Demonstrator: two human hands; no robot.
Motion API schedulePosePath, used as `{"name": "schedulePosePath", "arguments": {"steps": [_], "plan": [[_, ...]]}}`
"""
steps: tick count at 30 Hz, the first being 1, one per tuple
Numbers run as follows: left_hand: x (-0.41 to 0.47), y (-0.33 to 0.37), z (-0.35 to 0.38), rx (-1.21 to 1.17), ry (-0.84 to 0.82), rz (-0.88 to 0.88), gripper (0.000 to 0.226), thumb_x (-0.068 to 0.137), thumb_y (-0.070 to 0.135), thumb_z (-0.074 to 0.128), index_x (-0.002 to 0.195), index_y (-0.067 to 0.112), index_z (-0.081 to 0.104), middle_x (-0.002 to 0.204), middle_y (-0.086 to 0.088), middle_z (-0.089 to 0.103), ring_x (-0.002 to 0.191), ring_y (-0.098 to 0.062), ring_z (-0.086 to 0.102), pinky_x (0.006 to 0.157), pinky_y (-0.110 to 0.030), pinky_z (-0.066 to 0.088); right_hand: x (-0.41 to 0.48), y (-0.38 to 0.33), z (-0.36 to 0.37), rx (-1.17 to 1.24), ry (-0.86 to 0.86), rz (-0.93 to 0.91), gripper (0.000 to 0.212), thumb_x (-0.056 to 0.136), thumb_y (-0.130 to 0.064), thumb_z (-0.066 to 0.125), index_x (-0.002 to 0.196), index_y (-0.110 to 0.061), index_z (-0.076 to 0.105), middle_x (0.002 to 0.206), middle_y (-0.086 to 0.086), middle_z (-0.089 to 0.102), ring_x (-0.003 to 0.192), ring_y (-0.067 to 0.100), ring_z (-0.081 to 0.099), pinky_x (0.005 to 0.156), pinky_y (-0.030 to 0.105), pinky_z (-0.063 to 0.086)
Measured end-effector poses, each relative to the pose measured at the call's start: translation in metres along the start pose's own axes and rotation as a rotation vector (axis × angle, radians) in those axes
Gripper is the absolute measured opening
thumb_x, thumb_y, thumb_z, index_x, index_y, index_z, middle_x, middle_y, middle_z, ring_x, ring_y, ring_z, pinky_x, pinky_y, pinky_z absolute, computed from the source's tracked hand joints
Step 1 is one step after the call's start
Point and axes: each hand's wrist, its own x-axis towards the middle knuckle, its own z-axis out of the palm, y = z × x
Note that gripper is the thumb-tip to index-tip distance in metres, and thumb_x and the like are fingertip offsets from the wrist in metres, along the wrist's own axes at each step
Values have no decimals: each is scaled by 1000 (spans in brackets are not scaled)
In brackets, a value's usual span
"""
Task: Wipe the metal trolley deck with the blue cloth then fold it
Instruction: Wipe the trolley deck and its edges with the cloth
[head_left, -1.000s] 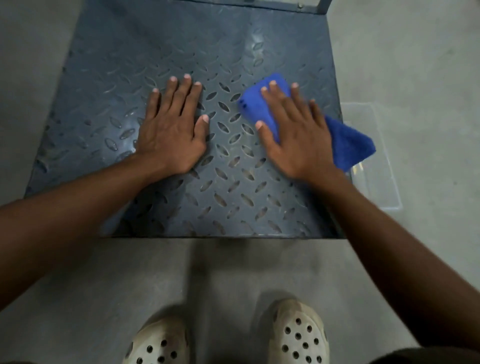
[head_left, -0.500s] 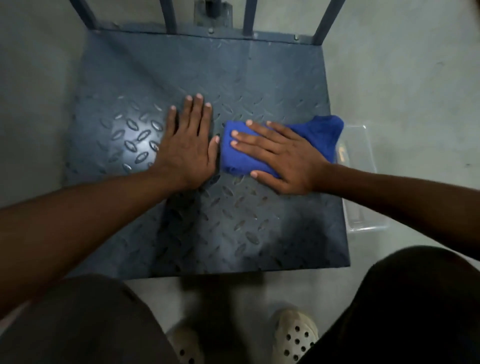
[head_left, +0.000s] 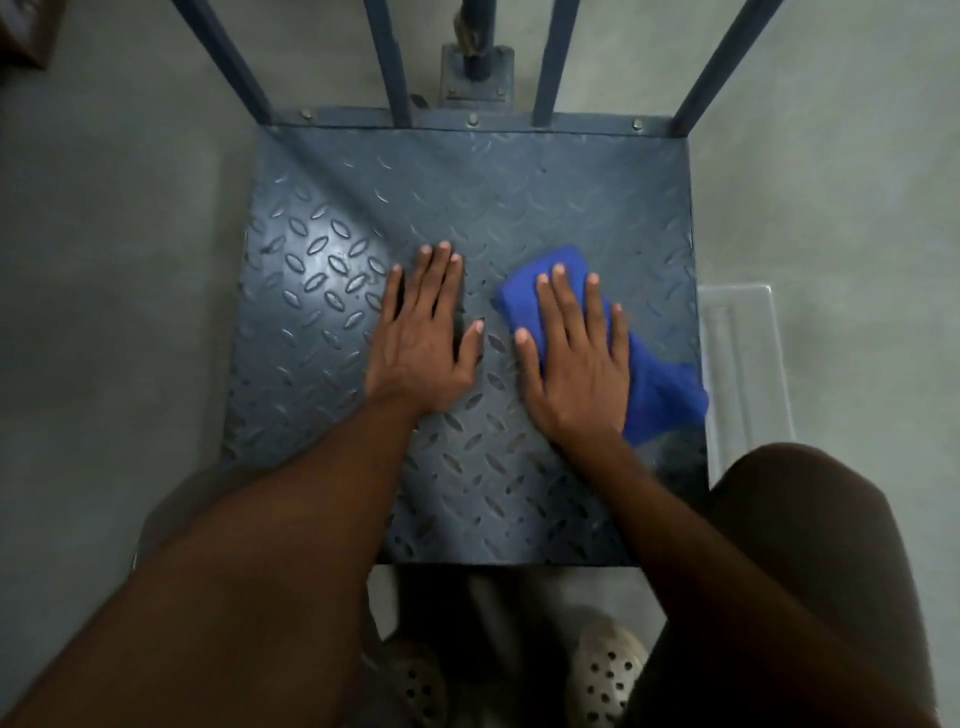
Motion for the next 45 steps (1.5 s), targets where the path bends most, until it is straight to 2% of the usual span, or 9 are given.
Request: {"name": "schedulePosePath", "arguments": {"steps": [7, 12, 18, 22, 28, 32, 36, 40, 45], "plan": [[9, -5, 16, 1, 52, -27, 78, 104, 47, 38, 168, 6, 18, 178, -11, 14, 166, -25, 7, 131, -57, 12, 58, 14, 12, -36, -13, -206, 64, 112, -54, 27, 171, -30, 16, 179, -9, 12, 166, 20, 5, 133, 54, 13], [37, -31, 2, 26, 81, -16, 80, 104, 49, 38, 169, 10, 15, 178, -9, 12, 166, -24, 5, 132, -57, 10, 174, -16, 1, 52, 94, -9, 67, 111, -57, 18, 171, -28, 14, 179, -7, 11, 166, 23, 4, 133, 55, 7], [37, -48, 3, 67, 85, -50, 80, 103, 46, 41, 168, 6, 18, 178, -12, 13, 166, -26, 7, 131, -59, 12, 79, -43, 31, 98, 50, -154, 61, 113, -51, 28, 170, -30, 20, 178, -10, 14, 166, 19, 6, 133, 51, 13], [51, -52, -17, 80, 53, -40, 81, 104, 48, 40, 169, 7, 15, 178, -11, 10, 166, -26, 5, 130, -60, 12, 70, -6, 16, 109, 57, 110, 63, 113, -55, 26, 171, -33, 13, 179, -12, 8, 166, 17, 1, 135, 50, 7], [80, -51, -65, 61, 28, -41, 81, 104, 47, 42, 169, 7, 14, 178, -10, 8, 166, -26, 2, 131, -60, 10, 208, 3, -39, 186, 177, 454, 69, 109, -59, 18, 171, -29, 12, 179, -8, 12, 166, 23, 7, 132, 57, 12], [82, -51, -93, 79, 1, -80, 82, 104, 46, 44, 169, 7, 14, 178, -10, 8, 166, -25, 1, 131, -60, 10, 248, -74, -58, 163, 72, 147, 67, 111, -57, 18, 171, -27, 14, 179, -4, 11, 166, 26, 5, 133, 57, 9], [78, -54, -111, 121, -32, -94, 84, 101, 46, 44, 168, 4, 17, 178, -12, 10, 166, -26, 3, 131, -60, 9, 185, -109, -62, 181, 6, -166, 62, 112, -54, 30, 169, -30, 23, 178, -10, 17, 166, 20, 7, 133, 52, 11], [80, -65, -130, 166, -71, -128, 84, 103, 48, 40, 169, 6, 10, 179, -10, 2, 166, -25, -3, 132, -58, 6, 150, -69, -62, 218, -25, 129, 64, 113, -57, 26, 171, -34, 11, 179, -13, 8, 166, 16, 0, 134, 52, 7], [91, -73, -133, 154, -98, -121, 83, 104, 49, 38, 169, 7, 10, 179, -9, 2, 166, -24, -3, 132, -58, 6, 245, -41, -60, 238, 25, 382, 66, 109, -59, 21, 171, -34, 13, 179, -11, 10, 166, 21, 6, 133, 56, 9]]}}
